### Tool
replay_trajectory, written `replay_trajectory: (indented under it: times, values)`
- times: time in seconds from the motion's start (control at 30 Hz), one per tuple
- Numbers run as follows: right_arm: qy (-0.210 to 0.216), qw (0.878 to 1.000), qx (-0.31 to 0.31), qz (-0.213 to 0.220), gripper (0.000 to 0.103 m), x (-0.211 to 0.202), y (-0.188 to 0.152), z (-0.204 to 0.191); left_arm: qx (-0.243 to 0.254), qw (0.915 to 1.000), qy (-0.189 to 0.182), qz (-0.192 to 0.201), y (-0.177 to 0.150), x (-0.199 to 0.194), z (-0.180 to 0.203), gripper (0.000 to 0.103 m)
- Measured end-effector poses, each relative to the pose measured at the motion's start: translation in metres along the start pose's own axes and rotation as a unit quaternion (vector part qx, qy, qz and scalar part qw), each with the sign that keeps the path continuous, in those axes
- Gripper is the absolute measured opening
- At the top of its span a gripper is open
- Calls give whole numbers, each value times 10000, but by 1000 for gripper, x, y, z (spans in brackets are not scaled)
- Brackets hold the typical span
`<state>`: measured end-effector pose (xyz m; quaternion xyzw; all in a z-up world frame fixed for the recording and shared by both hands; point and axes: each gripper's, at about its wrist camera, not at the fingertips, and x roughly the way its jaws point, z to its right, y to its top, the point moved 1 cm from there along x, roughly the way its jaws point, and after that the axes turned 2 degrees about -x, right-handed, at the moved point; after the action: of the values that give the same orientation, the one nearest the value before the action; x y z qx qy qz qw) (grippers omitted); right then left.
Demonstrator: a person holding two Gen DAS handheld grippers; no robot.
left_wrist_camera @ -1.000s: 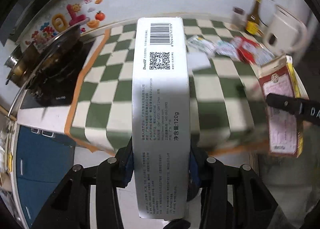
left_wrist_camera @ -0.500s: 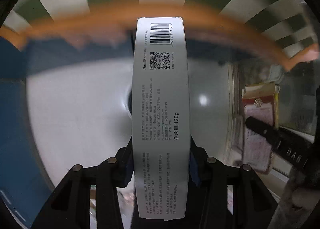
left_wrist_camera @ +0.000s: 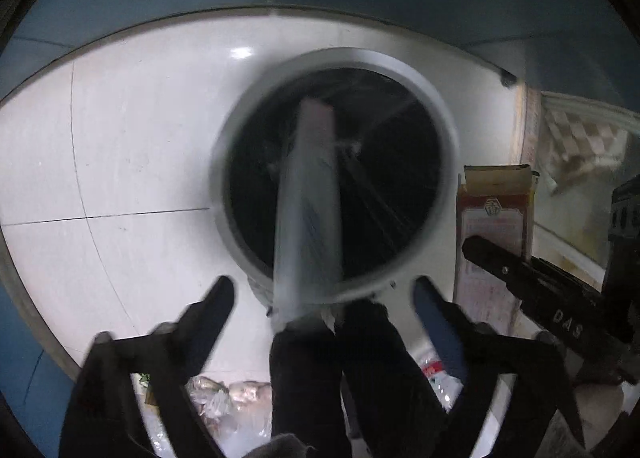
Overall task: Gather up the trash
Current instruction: 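Carry both boxes down to the grey bin and open both tools, then raise both tools back toward the counter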
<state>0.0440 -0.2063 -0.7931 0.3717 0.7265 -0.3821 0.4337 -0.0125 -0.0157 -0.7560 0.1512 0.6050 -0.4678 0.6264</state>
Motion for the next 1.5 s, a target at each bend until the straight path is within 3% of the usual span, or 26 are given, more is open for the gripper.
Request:
replay_trajectory:
  times: [0.1,0.2,0.27,0.33,0.43,0.63,1.17,1.37,1.5]
  values:
    - [-35,9999,142,76,64,10,8,5,-218,9994,115,258,-15,0,-8,96]
    - [-342,9992,76,183,80,2,7,4,-340,9961,463,669,-28,-12,-15,96]
    - [-652,9975,-66,281,96,-8,3,0,-369,9906,783,1062,-39,-25,-14,96]
    - [-1000,9940,-233,364,103,-18,-3,-9,-384,9828,1114,1425,-51,-42,-11,96]
    - [-1328,9888,-451,513,103,-42,-20,-19,-433,9762,1331,1656,-67,-61,-8,96]
    - [-1534,9835,-627,718,103,-93,-42,-37,-491,9760,1131,1796,-105,-120,-4,96]
    - [-1407,9750,-991,1406,103,-323,-144,-119,-210,9707,1051,2153,-215,-267,40,96]
    - [-1295,9750,-1043,1475,103,-393,-190,-142,-94,9709,917,2211,-257,-315,50,96]
    - [-1218,9755,-1036,1512,103,-422,-211,-152,-82,9657,1038,2379,-277,-346,53,96]
